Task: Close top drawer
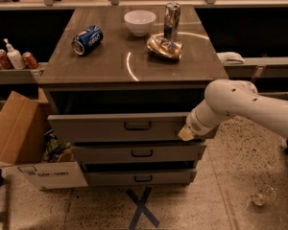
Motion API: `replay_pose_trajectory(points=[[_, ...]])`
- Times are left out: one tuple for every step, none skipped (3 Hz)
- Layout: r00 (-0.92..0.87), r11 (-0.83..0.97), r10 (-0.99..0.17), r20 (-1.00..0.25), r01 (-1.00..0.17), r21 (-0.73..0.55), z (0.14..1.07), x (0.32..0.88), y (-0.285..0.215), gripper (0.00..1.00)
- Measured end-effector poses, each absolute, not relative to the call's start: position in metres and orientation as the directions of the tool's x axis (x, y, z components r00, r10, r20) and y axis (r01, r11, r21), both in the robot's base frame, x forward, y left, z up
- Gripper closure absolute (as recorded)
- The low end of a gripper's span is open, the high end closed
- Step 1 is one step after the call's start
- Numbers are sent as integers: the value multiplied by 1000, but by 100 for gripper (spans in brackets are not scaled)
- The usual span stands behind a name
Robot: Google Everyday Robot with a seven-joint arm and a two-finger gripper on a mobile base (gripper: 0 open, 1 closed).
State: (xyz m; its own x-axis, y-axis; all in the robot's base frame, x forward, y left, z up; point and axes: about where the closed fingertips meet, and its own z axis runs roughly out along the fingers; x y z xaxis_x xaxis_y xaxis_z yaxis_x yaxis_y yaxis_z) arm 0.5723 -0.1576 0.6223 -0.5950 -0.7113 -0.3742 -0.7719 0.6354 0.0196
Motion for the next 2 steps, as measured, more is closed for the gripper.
replay_pose_trajectory(points=[[-580,641,-704,-411,-767,-17,630,596,-153,100],[-568,641,-701,-431,-767,-32,637,610,-148,100]])
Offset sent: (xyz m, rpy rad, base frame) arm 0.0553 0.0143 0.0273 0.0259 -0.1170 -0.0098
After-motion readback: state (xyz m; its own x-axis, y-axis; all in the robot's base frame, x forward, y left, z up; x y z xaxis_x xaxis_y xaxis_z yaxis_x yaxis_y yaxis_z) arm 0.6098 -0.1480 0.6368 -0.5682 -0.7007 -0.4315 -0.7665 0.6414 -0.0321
